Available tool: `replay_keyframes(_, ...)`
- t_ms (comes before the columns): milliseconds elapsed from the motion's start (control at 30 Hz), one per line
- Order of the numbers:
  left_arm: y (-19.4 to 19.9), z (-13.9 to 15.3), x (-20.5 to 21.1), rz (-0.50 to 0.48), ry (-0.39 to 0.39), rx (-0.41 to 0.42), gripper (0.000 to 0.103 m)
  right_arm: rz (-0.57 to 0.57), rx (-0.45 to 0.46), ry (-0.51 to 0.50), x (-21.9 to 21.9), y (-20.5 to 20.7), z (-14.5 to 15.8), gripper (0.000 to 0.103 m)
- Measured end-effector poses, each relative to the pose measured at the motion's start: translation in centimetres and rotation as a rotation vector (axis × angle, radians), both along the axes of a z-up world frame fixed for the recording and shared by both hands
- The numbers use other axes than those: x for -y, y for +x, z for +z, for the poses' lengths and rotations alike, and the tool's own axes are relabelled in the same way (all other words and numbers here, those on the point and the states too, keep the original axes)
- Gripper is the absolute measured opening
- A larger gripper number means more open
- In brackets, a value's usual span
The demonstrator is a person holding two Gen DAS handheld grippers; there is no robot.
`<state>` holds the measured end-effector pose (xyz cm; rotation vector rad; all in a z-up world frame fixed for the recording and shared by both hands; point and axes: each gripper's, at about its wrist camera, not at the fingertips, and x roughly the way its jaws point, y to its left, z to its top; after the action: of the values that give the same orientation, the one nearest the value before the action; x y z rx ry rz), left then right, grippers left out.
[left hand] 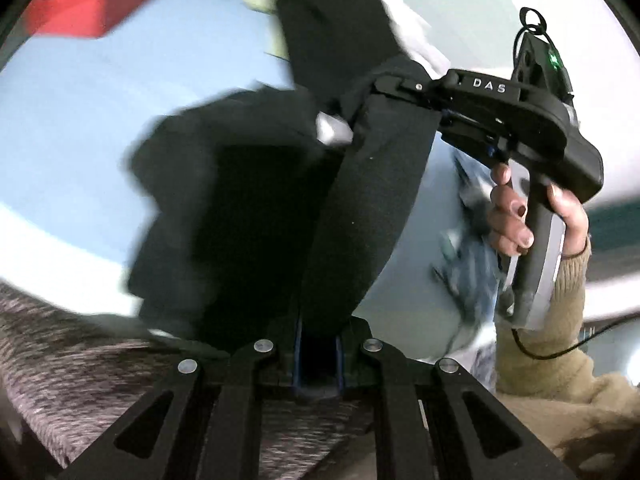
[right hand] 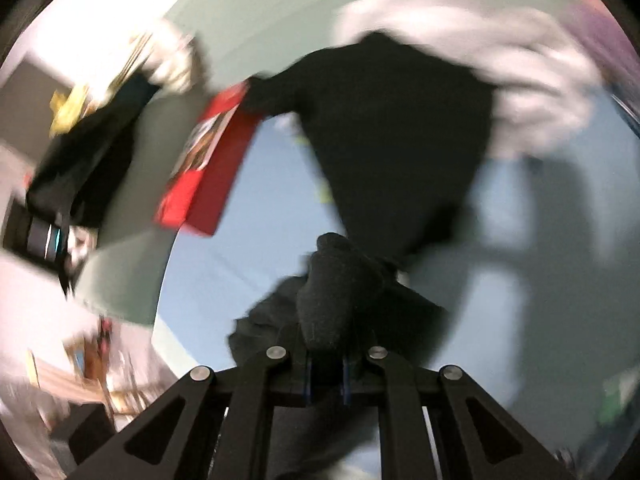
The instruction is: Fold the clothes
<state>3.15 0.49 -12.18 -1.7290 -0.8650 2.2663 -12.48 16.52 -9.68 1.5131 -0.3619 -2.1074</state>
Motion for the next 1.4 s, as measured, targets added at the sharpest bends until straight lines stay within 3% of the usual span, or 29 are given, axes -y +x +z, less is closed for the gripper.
replay_keyframes(67,0.0,-1.3,2.1,0.068,-0.003,0.039,0.012,0.059,0.009,0.027,4.1,-1.4,-1.0,0.011)
replay_keyframes(133,0.1,-2.9,3.4,0.123,-0.014,0.078,0.012,0.109,0.029,0.050,7.9,-2.8,-2.6,0.019)
replay_keyframes(200,0.3,-4.7,4.8,0.184,-0.008,0.114,0.012,0.177,0.067,0.057,10.5,-3.2,-4.3,0.041)
replay_keyframes(233,0.5,-5.5,5.4,0.217,0.004,0.123,0.012,0.201,0.089,0.052,11.3,-3.4,-5.0,0.046)
replay_keyframes(333,0.8,-6.5,6.5,0.277,-0.005,0.139,0.016,0.222,0.116,-0.063,9.9,-2.9,-4.4,0.059)
replay_keyframes(433,1.0,-6.8,7.4,0.323,-0.041,0.153,0.022,0.198,0.031,-0.138,6.0,-2.3,-2.1,0.070)
replay_keyframes(500,1.0,-5.4,7.7,0.347,-0.176,0.171,0.040,0.177,-0.024,-0.161,3.3,-1.7,-0.8,0.073)
replay_keyframes(567,1.0,-3.7,7.9,0.375,-0.299,0.153,0.054,0.156,-0.060,-0.127,0.5,-1.1,-0.1,0.073)
replay_keyframes(633,1.0,-0.9,7.3,0.397,-0.406,0.068,0.059,0.143,-0.081,-0.061,-1.0,-0.5,-0.5,0.069)
replay_keyframes(700,0.8,1.0,5.6,0.351,-0.423,-0.023,0.060,0.172,-0.080,-0.021,-0.8,-0.4,-1.2,0.044)
replay_keyframes(767,0.1,1.9,1.9,0.232,-0.422,-0.106,0.060,0.206,-0.069,-0.001,0.2,-0.2,-2.2,0.038)
replay_keyframes(800,-0.2,1.3,0.6,0.198,-0.441,-0.097,0.060,0.222,-0.060,0.001,1.0,-0.1,-2.7,0.030)
replay_keyframes(900,-0.9,-2.6,-1.9,0.190,-0.588,0.058,0.058,0.220,-0.036,0.007,3.4,-0.9,-4.0,0.030)
replay_keyframes(967,0.0,-5.4,-0.4,0.270,-0.540,0.160,0.055,0.180,-0.023,0.039,4.6,-2.6,-5.8,0.029)
replay_keyframes(1100,2.3,-5.9,1.2,0.380,-0.459,0.174,0.055,0.127,0.071,0.037,5.2,-5.9,-8.3,0.039)
replay_keyframes(1167,2.6,-4.5,0.5,0.386,-0.495,0.151,0.055,0.097,0.112,0.022,4.9,-6.6,-8.3,0.040)
replay_keyframes(1267,2.3,-1.8,-1.4,0.345,-0.525,0.071,0.055,0.063,0.024,0.040,3.1,-4.9,-5.2,0.044)
replay_keyframes(1367,1.8,0.2,-3.0,0.312,-0.422,-0.020,0.060,0.023,-0.036,0.043,0.2,-2.5,-2.8,0.073)
replay_keyframes(1400,1.5,0.3,-3.4,0.311,-0.378,-0.038,0.065,0.032,-0.015,0.028,-1.1,-1.3,-3.0,0.074)
